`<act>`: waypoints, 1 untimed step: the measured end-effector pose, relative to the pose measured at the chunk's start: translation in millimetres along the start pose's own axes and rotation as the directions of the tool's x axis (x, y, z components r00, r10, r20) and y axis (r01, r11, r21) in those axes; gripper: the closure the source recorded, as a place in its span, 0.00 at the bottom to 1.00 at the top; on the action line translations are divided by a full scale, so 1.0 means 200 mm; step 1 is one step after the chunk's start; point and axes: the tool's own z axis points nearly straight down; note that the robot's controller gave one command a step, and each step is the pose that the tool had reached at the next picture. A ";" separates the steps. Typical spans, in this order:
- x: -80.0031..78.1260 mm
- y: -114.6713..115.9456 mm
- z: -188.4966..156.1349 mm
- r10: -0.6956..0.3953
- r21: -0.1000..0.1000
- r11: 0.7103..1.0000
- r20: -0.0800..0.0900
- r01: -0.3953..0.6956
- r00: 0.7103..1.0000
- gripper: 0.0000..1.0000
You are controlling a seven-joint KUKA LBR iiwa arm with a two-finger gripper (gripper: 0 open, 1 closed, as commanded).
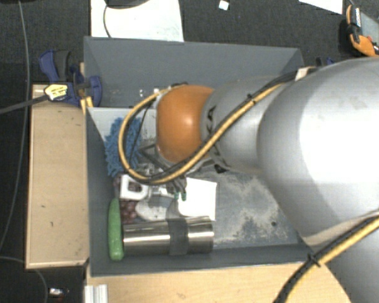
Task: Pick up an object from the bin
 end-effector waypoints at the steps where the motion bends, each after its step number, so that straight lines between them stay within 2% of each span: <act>1: 0.00 0.00 -0.06 -0.002 0.000 1.000 0.001 0.002 1.000 1.00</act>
Offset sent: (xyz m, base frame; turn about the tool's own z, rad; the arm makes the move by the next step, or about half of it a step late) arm -0.0008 -0.0004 0.0383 -0.0011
